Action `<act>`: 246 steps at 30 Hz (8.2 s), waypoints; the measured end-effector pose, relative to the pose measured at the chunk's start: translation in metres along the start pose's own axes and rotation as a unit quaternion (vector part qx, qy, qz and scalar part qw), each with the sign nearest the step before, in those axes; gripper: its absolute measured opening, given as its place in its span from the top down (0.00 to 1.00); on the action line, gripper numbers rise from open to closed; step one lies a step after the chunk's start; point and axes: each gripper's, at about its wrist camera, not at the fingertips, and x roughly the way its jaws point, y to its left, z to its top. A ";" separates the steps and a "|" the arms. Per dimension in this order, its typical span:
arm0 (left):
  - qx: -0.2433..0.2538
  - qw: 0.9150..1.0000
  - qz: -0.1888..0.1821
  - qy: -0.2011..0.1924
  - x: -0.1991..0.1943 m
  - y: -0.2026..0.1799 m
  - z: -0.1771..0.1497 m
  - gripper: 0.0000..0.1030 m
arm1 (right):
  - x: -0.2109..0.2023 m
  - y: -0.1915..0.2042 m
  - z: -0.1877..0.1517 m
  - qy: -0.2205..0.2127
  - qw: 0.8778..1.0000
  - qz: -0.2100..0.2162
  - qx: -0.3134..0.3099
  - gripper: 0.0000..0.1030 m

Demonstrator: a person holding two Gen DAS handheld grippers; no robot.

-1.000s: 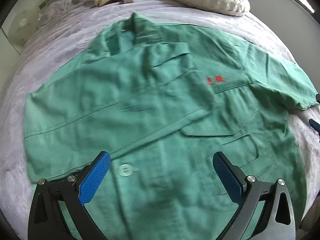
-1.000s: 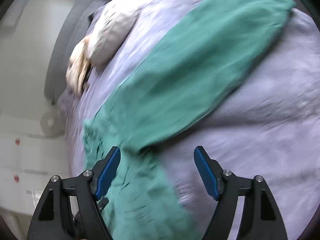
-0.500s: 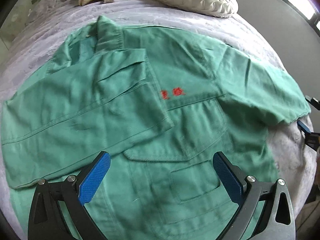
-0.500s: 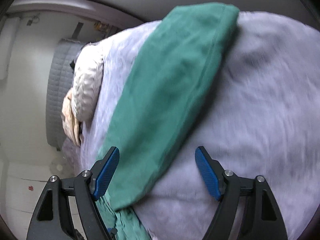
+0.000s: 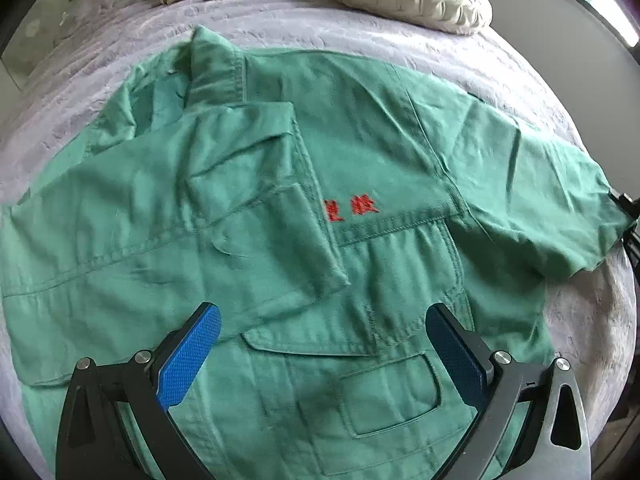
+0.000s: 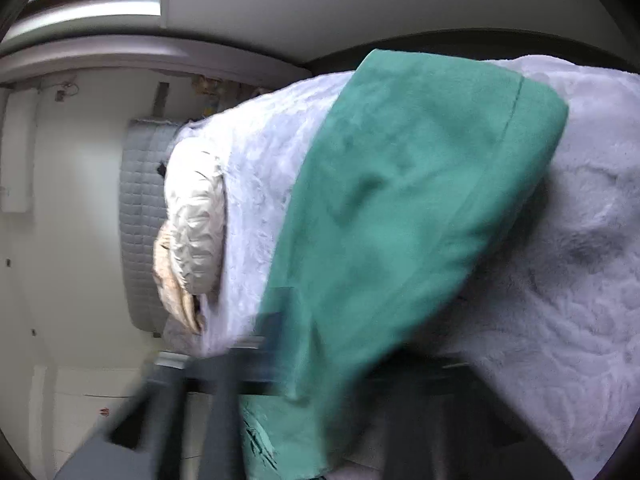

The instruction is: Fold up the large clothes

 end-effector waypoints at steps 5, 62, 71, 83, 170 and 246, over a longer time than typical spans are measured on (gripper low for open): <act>-0.006 0.999 0.025 -0.032 -0.016 0.034 -0.003 0.00 | 0.006 0.072 -0.026 0.021 0.993 0.036 -0.111 0.96; -0.153 0.988 0.016 -0.026 -0.019 0.219 -0.051 0.00 | 0.105 0.095 -0.263 0.245 0.941 -0.102 -0.212 0.45; -0.125 0.991 0.046 -0.018 -0.007 0.191 -0.037 0.00 | 0.082 0.080 -0.216 0.151 0.973 -0.070 -0.160 0.97; -0.122 0.989 0.075 -0.031 -0.021 0.200 -0.032 0.00 | 0.062 0.116 -0.203 0.215 0.932 -0.040 -0.290 0.35; -0.111 0.988 0.074 0.078 -0.114 0.241 -0.202 0.00 | -0.024 0.096 -0.396 0.294 0.918 -0.133 -0.233 0.00; -0.162 0.979 0.107 0.064 -0.152 0.228 -0.298 0.00 | -0.099 0.053 -0.366 0.261 0.806 -0.273 -0.456 0.00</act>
